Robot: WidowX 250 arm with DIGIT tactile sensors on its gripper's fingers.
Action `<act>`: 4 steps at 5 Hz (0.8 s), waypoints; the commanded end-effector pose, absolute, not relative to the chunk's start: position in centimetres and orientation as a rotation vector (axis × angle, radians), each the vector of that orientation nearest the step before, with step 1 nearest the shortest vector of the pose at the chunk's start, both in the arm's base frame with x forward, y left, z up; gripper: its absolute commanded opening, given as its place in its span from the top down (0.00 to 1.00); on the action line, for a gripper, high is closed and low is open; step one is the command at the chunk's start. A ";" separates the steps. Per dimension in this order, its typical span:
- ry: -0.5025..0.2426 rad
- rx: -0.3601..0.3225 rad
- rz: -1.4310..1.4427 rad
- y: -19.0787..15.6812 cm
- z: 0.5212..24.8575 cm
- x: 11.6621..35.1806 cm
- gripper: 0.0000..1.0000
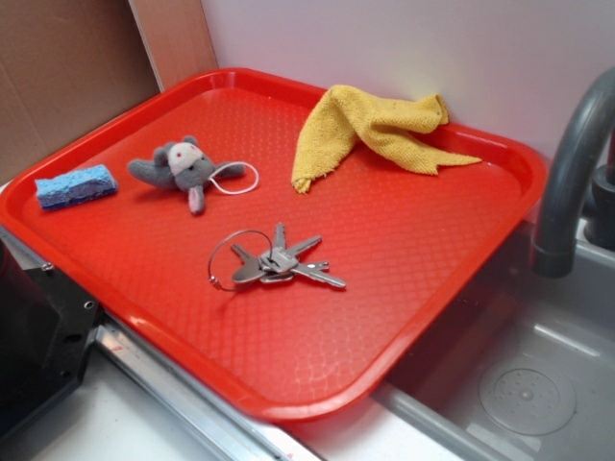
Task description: Grab the silver keys.
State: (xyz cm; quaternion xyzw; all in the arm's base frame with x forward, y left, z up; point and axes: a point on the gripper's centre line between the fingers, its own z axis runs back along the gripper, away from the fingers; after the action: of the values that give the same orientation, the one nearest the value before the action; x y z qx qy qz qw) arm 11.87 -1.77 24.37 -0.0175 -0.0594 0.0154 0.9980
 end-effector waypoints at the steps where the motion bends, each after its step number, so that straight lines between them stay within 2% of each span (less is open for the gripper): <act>1: -0.119 -0.035 0.031 -1.8 24.4 11.9 0.00; 2: -0.187 -0.059 0.010 -4.1 20.8 13.8 0.00; 3: -0.184 -0.090 -0.030 -6.9 18.4 15.4 0.00; 4: -0.190 -0.137 -0.032 -7.8 14.6 16.1 0.00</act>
State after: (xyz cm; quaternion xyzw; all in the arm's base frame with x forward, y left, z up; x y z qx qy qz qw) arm 15.76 -7.54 13.90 -0.0651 -0.0797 -0.0070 0.9947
